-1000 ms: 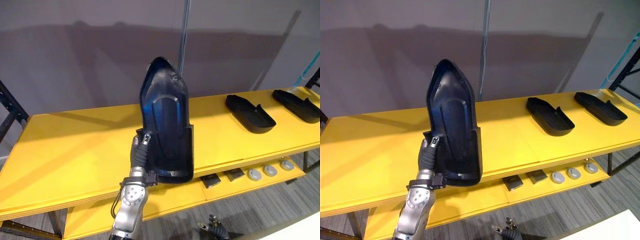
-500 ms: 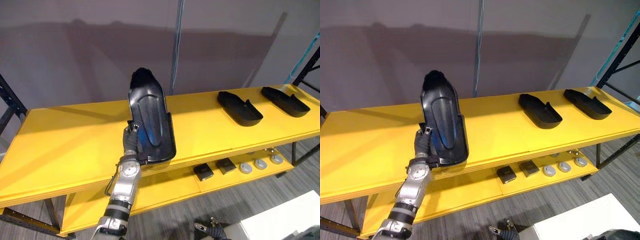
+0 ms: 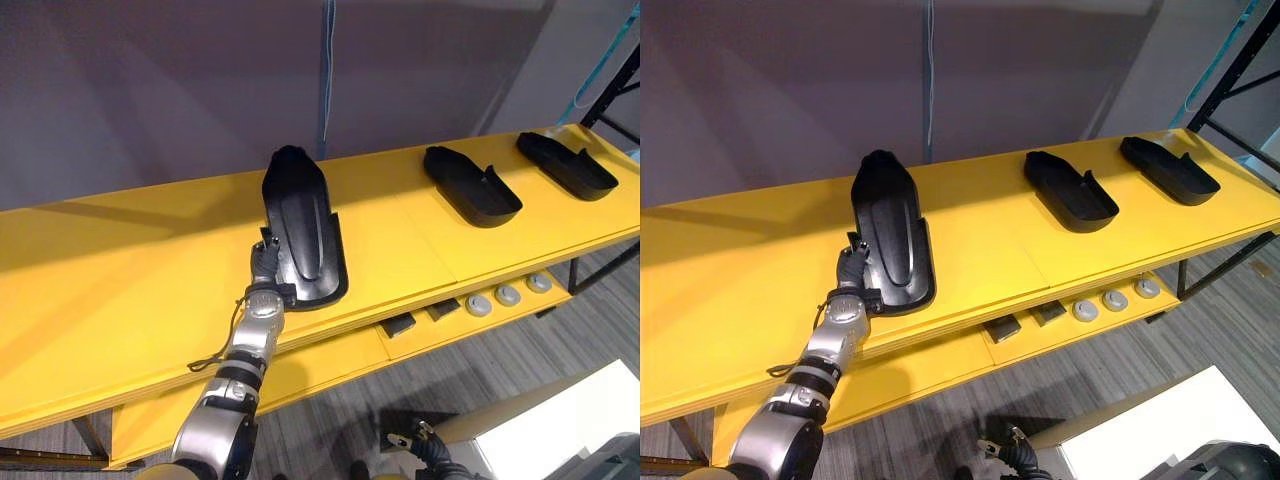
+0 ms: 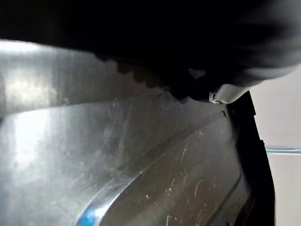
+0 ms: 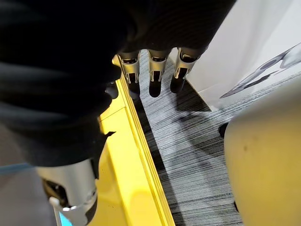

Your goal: Walk over and take plastic housings, then place them on the shelf

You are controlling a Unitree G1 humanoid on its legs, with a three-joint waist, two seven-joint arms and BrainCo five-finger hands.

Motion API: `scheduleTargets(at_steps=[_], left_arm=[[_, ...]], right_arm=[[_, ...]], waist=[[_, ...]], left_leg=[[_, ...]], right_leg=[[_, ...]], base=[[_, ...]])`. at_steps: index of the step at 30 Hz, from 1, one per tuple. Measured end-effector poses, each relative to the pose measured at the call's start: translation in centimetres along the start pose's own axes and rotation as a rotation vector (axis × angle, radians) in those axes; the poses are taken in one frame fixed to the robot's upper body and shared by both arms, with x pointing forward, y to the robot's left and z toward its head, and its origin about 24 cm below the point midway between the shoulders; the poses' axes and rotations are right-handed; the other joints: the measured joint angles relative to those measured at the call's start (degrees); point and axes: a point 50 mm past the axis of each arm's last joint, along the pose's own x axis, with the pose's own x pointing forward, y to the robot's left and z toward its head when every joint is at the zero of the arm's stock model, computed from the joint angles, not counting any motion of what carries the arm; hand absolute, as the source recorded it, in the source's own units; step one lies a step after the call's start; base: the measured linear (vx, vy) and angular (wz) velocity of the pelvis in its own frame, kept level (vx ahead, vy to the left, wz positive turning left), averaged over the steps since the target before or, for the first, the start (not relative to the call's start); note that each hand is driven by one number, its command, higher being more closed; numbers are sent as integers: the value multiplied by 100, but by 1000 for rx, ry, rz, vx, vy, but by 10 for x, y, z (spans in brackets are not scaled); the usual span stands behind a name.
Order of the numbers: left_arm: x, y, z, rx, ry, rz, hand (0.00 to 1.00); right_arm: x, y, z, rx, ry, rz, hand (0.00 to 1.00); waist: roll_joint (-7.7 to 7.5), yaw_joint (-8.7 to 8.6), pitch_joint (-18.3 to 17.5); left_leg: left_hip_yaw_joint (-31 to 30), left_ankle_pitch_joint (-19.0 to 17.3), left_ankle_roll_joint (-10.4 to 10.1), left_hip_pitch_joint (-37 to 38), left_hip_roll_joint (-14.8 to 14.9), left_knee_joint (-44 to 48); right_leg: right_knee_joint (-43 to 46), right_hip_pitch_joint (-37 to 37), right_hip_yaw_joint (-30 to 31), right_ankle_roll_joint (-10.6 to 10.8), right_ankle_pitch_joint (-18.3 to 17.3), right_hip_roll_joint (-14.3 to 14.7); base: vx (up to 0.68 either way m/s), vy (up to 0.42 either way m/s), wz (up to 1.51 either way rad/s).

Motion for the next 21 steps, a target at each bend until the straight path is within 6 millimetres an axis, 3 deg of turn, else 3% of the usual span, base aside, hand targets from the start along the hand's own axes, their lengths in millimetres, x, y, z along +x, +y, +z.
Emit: scheduleTargets(at_steps=[3, 4, 15, 21], left_arm=[[5, -3, 10, -2, -14, -3, 100], [6, -4, 12, -14, -15, -5, 0], [10, -15, 22, -53, -6, -30, 0], [13, -21, 32, -178, 14, -41, 0]], right_arm=[[2, 1, 4, 4, -13, 3, 0], [2, 1, 5, 3, -15, 5, 0], [2, 0, 9, 11, -32, 1, 0], [3, -2, 11, 16, -37, -7, 0]], waist=[[4, -13, 138], [6, -13, 141], [45, -16, 256], [106, -24, 305]], left_leg=[[34, -9, -13, -2, -4, 0], [59, -10, -14, -41, -3, 0], [160, -16, -21, -76, 14, -4], [158, -17, -22, -76, 14, -3]], right_leg=[[3, -25, 55, 0, 0, -4], [11, -84, 88, 0, 0, -3], [102, -205, 146, 5, 0, 11], [60, -186, 138, 4, 1, 16]], base=[[-27, 22, -11], [-58, 16, -10], [-40, 12, -5], [0, 0, 0]])
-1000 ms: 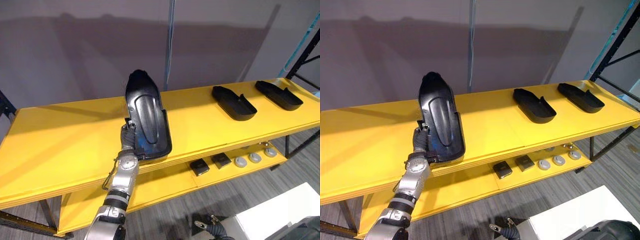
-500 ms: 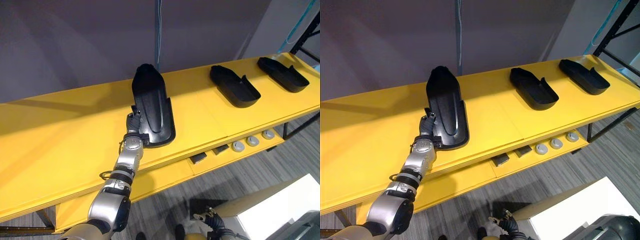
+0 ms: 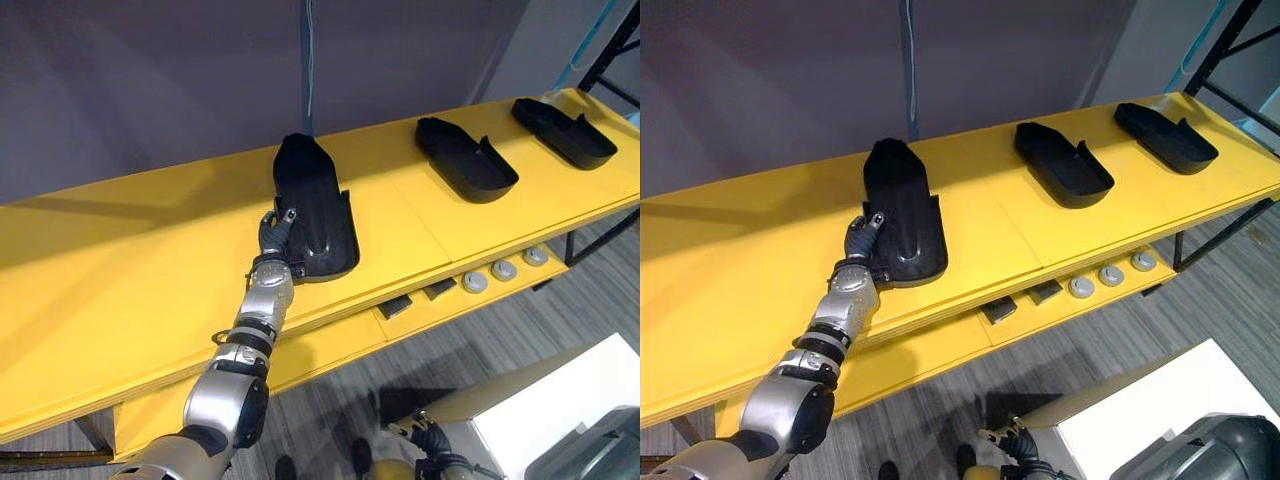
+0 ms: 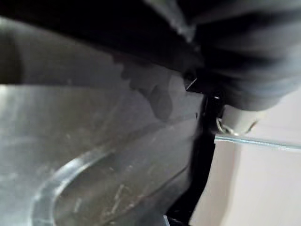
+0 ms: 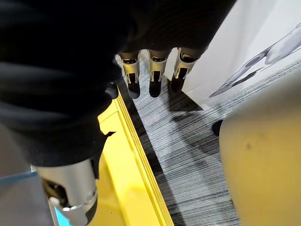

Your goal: Walk over and take plastic housings, then place them on the shelf

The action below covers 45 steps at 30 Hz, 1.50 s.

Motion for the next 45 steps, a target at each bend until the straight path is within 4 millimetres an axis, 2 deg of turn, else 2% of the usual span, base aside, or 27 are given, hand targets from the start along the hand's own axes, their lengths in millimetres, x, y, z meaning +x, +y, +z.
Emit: scheduleTargets(at_steps=[9, 21, 30, 34, 38, 42, 43, 45], left_arm=[[-1, -5, 3, -147, 6, -13, 0], [-4, -12, 12, -235, -25, -24, 0], [-25, 19, 12, -250, -151, 46, 0], [-36, 35, 10, -197, -212, 75, 0], [-44, 43, 14, -118, -275, 89, 0], [-56, 46, 17, -26, -343, 48, 0], [-61, 42, 18, 19, -366, 13, 100], [-68, 32, 19, 92, -402, -55, 100]], right_arm=[[1, -2, 3, -6, -7, -3, 0], [4, -4, 9, -18, -17, -7, 0], [4, -4, 8, -22, -10, -7, 0], [4, -1, 6, -38, -6, 6, 0], [4, 0, 5, -44, -2, 9, 0], [3, 0, 4, -45, 1, 11, 0], [3, 0, 3, -45, 3, 13, 0], [2, -1, 1, -44, 7, 15, 0]], waist=[[31, -117, 23], [109, -125, 136], [120, -103, 143], [121, -37, 142], [122, 68, 141], [124, 94, 135], [124, 108, 132], [129, 162, 122]], left_leg=[[-77, 1, 0, 5, -9, 0], [-152, 2, 2, 15, -23, 1], [-212, 11, 16, 54, -30, 2], [-271, 27, 38, 109, -16, 1], [-273, 46, 66, 104, -21, 0], [-273, 51, 72, 114, -24, 0], [-274, 52, 72, 119, -22, 1], [-273, 51, 73, 131, -22, 1]], right_leg=[[-43, 47, -33, 2, 6, -7], [-233, 192, -151, 3, 76, -6], [-250, 261, -175, -20, 94, 0], [-270, 345, -194, -17, 116, -2], [-425, 414, -200, -9, 212, -9], [-438, 430, -201, -4, 223, -12], [-442, 437, -203, -4, 223, -10], [-453, 454, -202, -4, 223, -10]], base=[[-3, 4, 1], [-1, 10, 4], [-7, 5, 2], [-27, 12, 6], [-26, 12, 0], [0, 0, 0], [0, 0, 0], [0, 0, 0]])
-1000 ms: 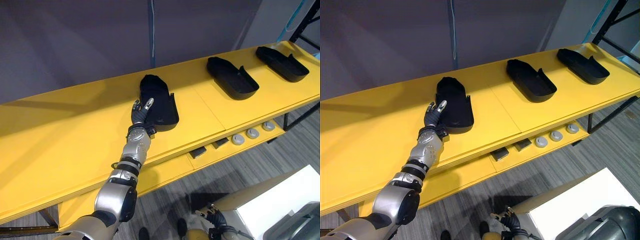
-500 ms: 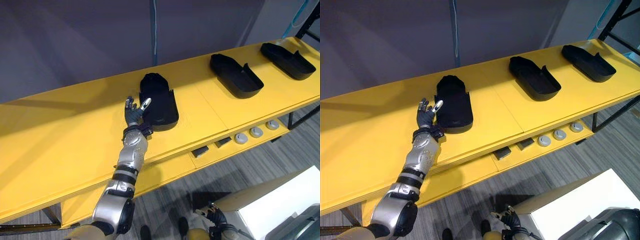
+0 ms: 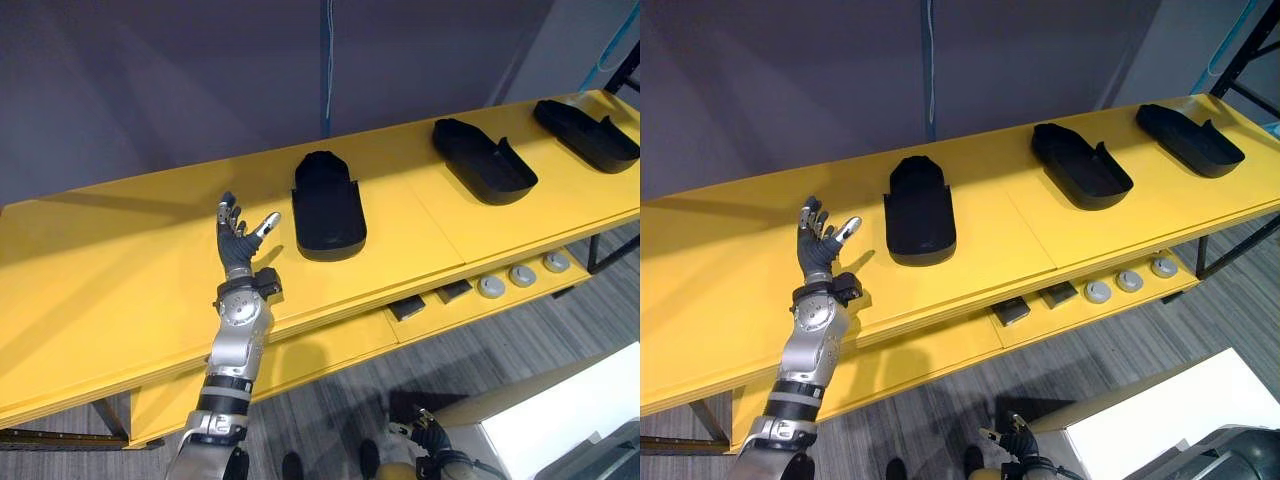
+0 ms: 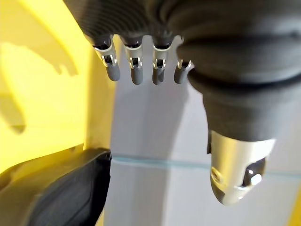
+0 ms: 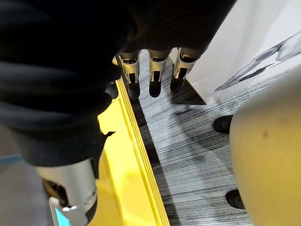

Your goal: Walk over and take plastic housings, then place them on the shelf

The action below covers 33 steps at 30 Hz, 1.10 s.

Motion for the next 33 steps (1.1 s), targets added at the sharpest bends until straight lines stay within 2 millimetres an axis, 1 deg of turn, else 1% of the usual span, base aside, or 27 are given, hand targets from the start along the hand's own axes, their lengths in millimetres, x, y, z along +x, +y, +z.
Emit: scheduleTargets(at_steps=[1, 2, 3, 7, 9, 14, 17, 23, 25, 30, 31, 33], left_arm=[[-5, -8, 2, 54, -27, -67, 100], [-8, -12, 2, 72, -36, -93, 100], [-15, -19, 1, 116, -53, -148, 100], [-38, -40, -10, 238, -72, -295, 100], [-45, -48, -14, 277, -72, -345, 100], [-53, -56, -31, 361, -26, -393, 100], [-56, -56, -42, 406, 12, -408, 100], [-54, -55, -64, 482, 108, -425, 100], [-50, -56, -67, 497, 120, -428, 100], [-33, -60, -63, 542, 103, -424, 100], [-28, -60, -60, 545, 93, -415, 100], [-22, -62, -59, 560, 96, -416, 100]], right_arm=[[-1, -1, -2, 0, 4, 1, 0], [-1, -1, -2, -1, 5, 2, 0], [-1, -1, -3, -1, 8, 4, 0], [0, 0, -4, -10, 14, 15, 0], [0, 0, -4, -11, 14, 15, 0], [-1, 0, -6, -13, 17, 16, 0], [-1, 1, -6, -29, 13, 24, 0], [-1, 1, -5, -30, 11, 22, 0], [-1, 1, -5, -30, 10, 21, 0], [0, 1, -4, -31, 8, 18, 0], [1, 1, -2, -31, 3, 19, 0], [1, 1, 0, -32, -2, 18, 0]], waist=[[4, 36, -30], [4, 42, -36], [6, 44, -56], [13, 47, -96], [13, 53, -98], [12, 50, -182], [9, 43, -204], [4, -3, -219], [3, -11, -219], [-2, -36, -216], [-9, -100, -209], [-14, -184, -206]], left_leg=[[-2, 0, 0, -1, 0, 0], [-3, 0, 0, 7, -1, 0], [-3, -1, 0, 24, -4, 0], [5, -2, -1, 24, 4, -1], [13, -2, -1, 23, 5, -1], [86, -3, -2, 9, 8, -3], [126, -8, -7, 10, 15, -2], [149, -10, -10, -16, 16, -2], [159, -11, -12, -22, 18, -3], [276, -18, -20, -94, 27, -3], [300, -17, -19, -131, 27, -3], [321, -23, -25, -121, 28, -3]], right_leg=[[-19, 11, -4, 3, 3, 0], [-31, 27, -6, 5, 5, 0], [-80, 66, -11, 11, 22, 0], [-102, 67, 4, 4, 45, 6], [-117, 69, 11, 5, 60, 7], [-190, 68, 34, 7, 103, 11], [-204, 57, 47, 7, 113, 16], [-309, 69, 64, 8, 180, 28], [-310, 60, 73, 9, 184, 29], [-314, -63, 195, 6, 227, 39], [-314, -115, 226, 4, 244, 39], [-313, -120, 261, 5, 244, 39]], base=[[0, 0, 0], [0, 0, 0], [0, 0, 0], [0, 0, 0], [0, 0, 0], [-15, 13, -5], [-3, 9, -6], [-2, 3, -1], [0, 0, 0], [-16, 16, -11], [-9, 8, -18], [3, 8, -11]])
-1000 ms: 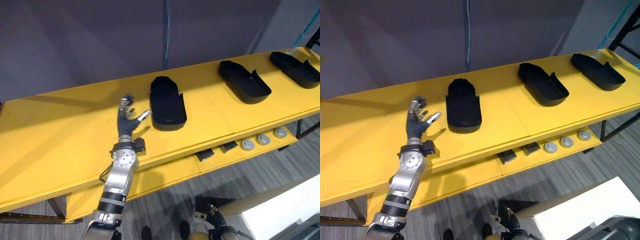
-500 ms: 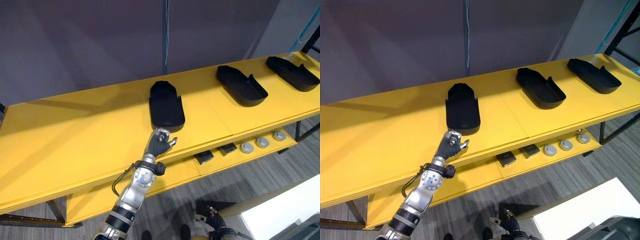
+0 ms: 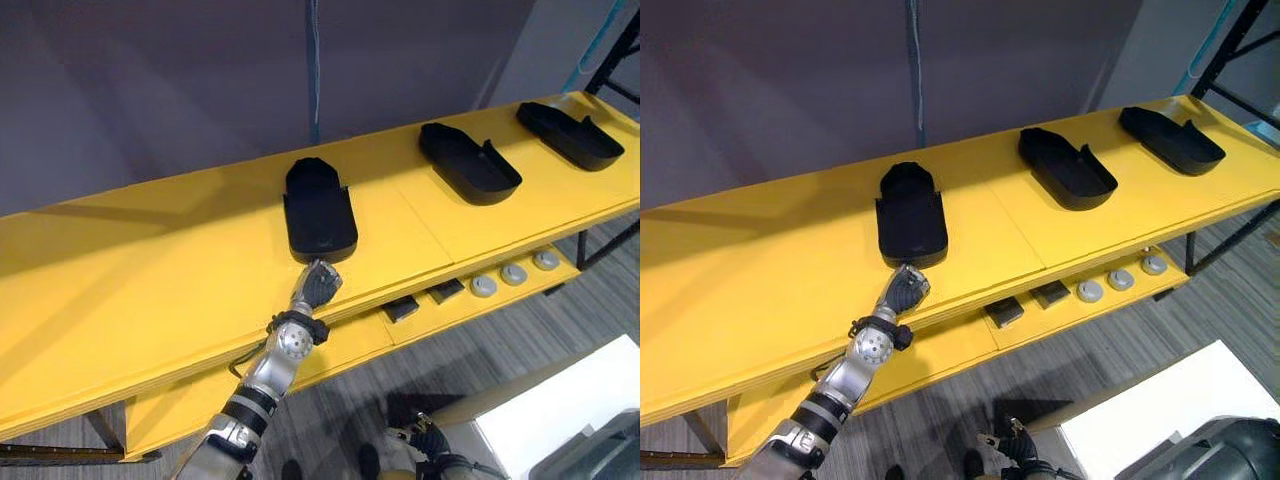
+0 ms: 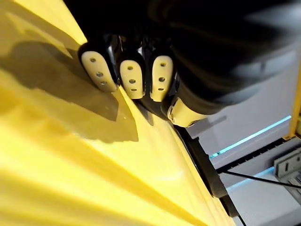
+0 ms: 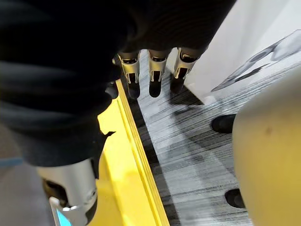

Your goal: Walk over and take plastic housings, then place them on the shelf

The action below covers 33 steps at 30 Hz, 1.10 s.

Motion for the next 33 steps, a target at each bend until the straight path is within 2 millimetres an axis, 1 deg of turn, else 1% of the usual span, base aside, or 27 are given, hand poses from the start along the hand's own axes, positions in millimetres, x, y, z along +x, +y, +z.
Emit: scheduleTargets(at_steps=[1, 3, 11, 15, 17, 19, 26, 30, 32, 33], left_arm=[[5, 2, 2, 8, 1, 3, 100], [8, 4, 4, 7, 1, 11, 100], [23, 8, 10, 16, 11, 22, 100], [26, 13, 12, 12, 13, 39, 100], [27, 18, 10, 0, 25, 65, 100], [27, 21, 8, 2, 28, 76, 100], [34, 30, 8, 5, 48, 100, 100], [34, 31, 8, -9, 51, 106, 100], [34, 30, 11, -18, 40, 116, 100], [34, 31, 18, -39, 14, 125, 100]], right_arm=[[0, 0, 1, 0, -3, 1, 0], [1, 0, 2, 0, -6, 1, 0], [1, 0, 5, 3, -18, -1, 0], [2, 0, 6, 7, -23, -1, 0], [3, 0, 8, 7, -27, 0, 0], [3, 0, 9, 8, -31, 0, 0], [3, 0, 10, 10, -40, 0, 0], [3, 0, 10, 10, -41, 0, 0], [3, 0, 10, 10, -41, -1, 0], [3, 0, 10, 11, -41, -2, 0]], waist=[[-2, -52, 2], [-7, -81, 9], [-10, -112, 87], [-8, -133, 132], [-5, -208, 136], [-5, -236, 137], [7, -260, 146], [9, -259, 148], [13, -253, 152], [19, -247, 157]], left_leg=[[18, -10, -14, -1, 5, 0], [52, -18, -24, 0, 13, 0], [135, -40, -53, 5, 62, 1], [149, -44, -59, -5, 61, 1], [168, -53, -71, -5, 61, 1], [229, -61, -80, -2, 67, 1], [275, -72, -83, 1, 83, 1], [272, -72, -84, -3, 81, 2], [269, -72, -83, -3, 79, 2], [266, -72, -83, -4, 76, 2]], right_leg=[[0, -13, 29, 0, 0, 6], [0, -25, 56, 0, 0, 13], [2, -54, 108, -2, -1, 68], [13, -83, 132, -2, -1, 68], [13, -93, 152, -2, -1, 70], [19, -117, 209, -2, -1, 79], [23, -137, 252, -3, -1, 95], [25, -139, 250, -3, -2, 93], [30, -140, 247, -4, -2, 92], [33, -140, 244, -4, -2, 91]], base=[[6, 8, -11], [7, 5, -11], [3, -1, -3], [-5, 5, -3], [1, 8, -5], [4, 7, -12], [2, 0, -4], [0, 0, 0], [0, 0, 0], [0, 0, 0]])
